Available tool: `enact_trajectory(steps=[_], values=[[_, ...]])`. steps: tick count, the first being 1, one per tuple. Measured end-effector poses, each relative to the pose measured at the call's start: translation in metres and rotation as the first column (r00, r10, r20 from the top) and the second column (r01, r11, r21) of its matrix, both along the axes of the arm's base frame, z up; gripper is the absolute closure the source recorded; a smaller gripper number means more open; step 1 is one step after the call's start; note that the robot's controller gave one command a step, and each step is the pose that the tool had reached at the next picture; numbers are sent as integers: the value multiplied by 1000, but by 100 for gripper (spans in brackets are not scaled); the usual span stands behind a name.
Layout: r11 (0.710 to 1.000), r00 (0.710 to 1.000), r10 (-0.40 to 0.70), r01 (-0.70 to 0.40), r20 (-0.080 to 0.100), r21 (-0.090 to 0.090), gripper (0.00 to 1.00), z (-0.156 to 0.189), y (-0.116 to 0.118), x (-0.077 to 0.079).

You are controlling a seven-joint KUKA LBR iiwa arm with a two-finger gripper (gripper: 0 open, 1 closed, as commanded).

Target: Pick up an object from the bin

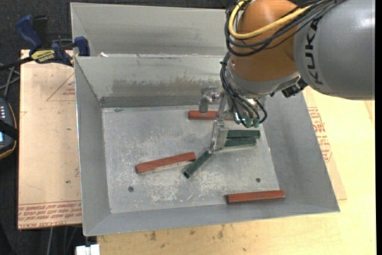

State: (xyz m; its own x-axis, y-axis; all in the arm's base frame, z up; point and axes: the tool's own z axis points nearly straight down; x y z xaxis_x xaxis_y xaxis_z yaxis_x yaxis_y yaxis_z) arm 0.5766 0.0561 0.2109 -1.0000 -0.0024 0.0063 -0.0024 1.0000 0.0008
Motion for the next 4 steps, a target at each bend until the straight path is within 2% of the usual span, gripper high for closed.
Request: enact_trajectory(steps=[1,2,3,4], values=[[1000,1000,-1,1,7,0,0,4,0,2],[1000,1000,6,-6,14,1,0,-48,-13,5],[996,996,92,-92,12,0,0,-117,-21,4],[998,998,59,-59,6,1,100,-133,-17,-35]])
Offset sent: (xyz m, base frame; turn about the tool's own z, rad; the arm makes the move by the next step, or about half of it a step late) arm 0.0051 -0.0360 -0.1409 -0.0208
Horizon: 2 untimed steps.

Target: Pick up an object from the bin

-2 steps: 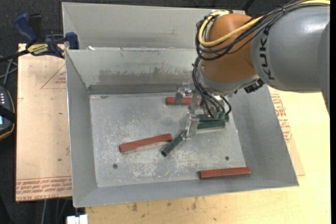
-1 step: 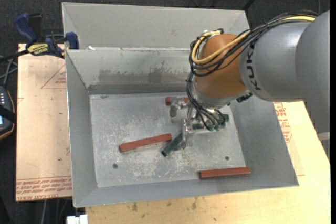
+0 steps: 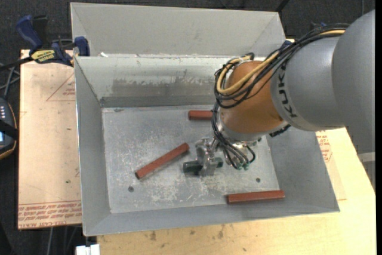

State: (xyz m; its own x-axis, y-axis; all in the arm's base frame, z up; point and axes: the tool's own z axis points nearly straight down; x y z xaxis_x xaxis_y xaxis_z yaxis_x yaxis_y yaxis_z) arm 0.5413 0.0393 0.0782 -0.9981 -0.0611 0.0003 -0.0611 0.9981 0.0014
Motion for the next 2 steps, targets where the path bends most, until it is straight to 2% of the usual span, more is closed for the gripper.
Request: enact_trajectory(steps=[1,2], values=[[1000,1000,-1,1,0,0,100,0,0,0],[1000,1000,29,-29,3,-1,100,133,-4,19]])
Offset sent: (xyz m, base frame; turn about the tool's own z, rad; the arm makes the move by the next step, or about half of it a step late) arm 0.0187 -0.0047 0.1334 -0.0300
